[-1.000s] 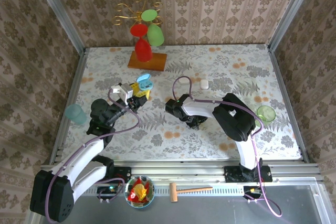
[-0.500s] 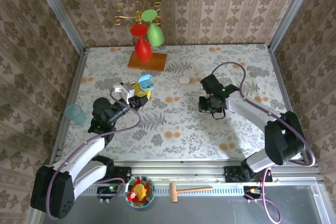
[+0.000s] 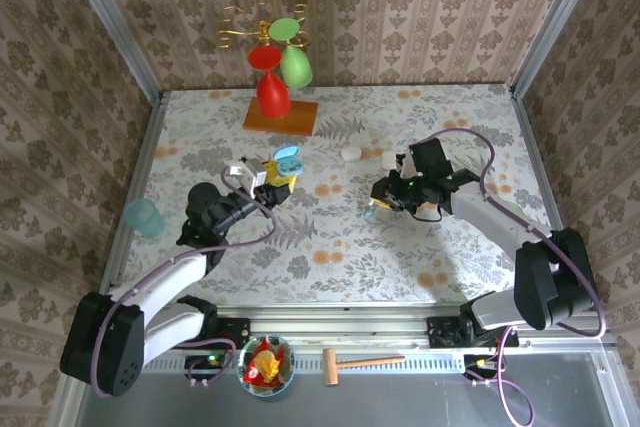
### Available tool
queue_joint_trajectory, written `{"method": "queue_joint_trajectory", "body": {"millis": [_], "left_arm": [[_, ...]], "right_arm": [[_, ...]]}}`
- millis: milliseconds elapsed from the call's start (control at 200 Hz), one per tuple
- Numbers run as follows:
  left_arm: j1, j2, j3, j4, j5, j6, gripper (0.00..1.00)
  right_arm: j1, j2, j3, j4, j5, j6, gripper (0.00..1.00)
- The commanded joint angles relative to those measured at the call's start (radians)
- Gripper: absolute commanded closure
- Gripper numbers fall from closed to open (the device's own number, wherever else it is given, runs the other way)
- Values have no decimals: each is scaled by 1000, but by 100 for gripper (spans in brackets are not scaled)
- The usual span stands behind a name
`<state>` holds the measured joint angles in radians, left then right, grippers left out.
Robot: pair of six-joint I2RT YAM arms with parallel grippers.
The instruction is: Insert wireless bluetooth earbuds into charging case
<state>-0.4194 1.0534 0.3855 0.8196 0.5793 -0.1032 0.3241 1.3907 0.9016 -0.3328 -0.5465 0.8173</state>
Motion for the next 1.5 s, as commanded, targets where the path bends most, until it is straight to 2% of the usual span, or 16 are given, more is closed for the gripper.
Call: {"method": "queue_joint_trajectory", "body": {"millis": [0,280,380,425,615,1015,1190,1310,1495], "left_arm": [[-12,13,1,75,28,14,66],[-30,29,10,75,25,20,66],[-30,37,12,77,28,21,67],[-63,40,9,82,27,22,66],[-73,66,0,115,22,11,66],[-84,108,-23,188,57,37,66],[-87,189,-34,310,134,56,66],[-93,243,-31,371,117,52,67],[-119,282,-20,362,77,97,68]], "right_arm": [[-9,-39,-25,74,-67,95,83],[-27,-40,-39,121,-151,193,83],[-35,-31,9,-7,-136,136,83],[-38,-31,20,-36,-141,121,83],[-52,-25,5,26,-230,186,84],[-85,22,40,-22,-345,188,86],[-40,8,89,-12,-372,174,88],[19,8,126,27,-375,204,89],[78,-26,166,120,-339,273,90]]}}
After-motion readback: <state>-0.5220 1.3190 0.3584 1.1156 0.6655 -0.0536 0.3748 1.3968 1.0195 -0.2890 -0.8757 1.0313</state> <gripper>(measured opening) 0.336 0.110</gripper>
